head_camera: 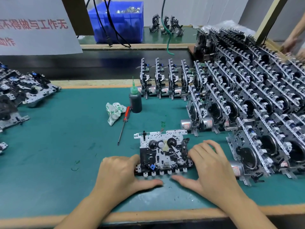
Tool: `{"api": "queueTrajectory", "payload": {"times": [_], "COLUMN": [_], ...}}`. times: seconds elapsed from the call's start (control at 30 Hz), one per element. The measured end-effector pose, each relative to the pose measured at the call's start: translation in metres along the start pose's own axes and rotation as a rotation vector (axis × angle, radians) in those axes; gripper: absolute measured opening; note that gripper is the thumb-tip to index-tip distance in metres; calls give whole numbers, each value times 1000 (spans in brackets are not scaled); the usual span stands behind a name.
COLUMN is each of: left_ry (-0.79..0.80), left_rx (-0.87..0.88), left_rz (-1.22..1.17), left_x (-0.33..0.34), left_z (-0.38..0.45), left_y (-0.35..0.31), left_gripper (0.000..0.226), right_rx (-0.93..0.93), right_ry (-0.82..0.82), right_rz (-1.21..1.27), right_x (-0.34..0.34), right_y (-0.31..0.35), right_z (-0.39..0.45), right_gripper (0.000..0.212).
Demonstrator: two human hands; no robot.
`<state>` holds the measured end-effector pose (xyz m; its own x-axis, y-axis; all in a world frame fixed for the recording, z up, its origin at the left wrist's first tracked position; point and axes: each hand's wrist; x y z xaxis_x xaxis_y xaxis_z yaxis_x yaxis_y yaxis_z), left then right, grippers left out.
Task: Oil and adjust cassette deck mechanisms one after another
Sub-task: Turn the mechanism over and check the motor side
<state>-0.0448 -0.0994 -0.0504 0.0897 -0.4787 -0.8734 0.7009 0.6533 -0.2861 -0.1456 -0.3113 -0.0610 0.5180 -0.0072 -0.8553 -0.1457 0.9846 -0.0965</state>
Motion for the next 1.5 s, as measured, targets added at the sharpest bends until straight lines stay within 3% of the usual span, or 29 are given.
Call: {"api": "queueTrajectory", "payload": {"times": [0.17,0.3,0.43,0.67,0.8,1.03,1.2,1.5], "left_ry": [45,74,49,-47,-14,-108,-88,-5], "left_rx": [66,5,66,37,54,-105,-156,-59], "left_rz": [-18,-36,-54,29,12,55,54,-59], "left_x": [2,-1,-4,0,-2,3,5,-1], "left_z": [-4,-3,-3,-3,-5,-2,-3,-1], "left_y": [2,5,8,8,6,-7,-6,0], "left_gripper": [64,57,51,55,66,66,65,70], "right_rx": [50,-57,-86,-81,-31,-48,-43,-26], "right_ry": [-36,-2,-8,16,-42,-26,-57,-90], "right_rz": [-12,14,-2,128,81,99,113,75], "right_x": [0,-1,-1,-4,-4,-4,-2,-3], "right_y": [2,-3,-6,-5,0,-2,-2,1], "right_z": [0,-1,-2,-3,-2,-2,0,-1], "right_gripper": [62,52,46,56,51,53,48,47]}}
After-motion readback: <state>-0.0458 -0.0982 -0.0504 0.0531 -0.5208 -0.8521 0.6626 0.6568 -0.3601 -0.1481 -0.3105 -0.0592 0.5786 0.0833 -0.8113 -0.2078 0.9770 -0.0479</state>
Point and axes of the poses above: each hand's wrist, its own z-axis towards the middle knuckle, its own x-axis out of the palm, y = z × x, and after that the axes turned 9 degrees about -x, right-handed
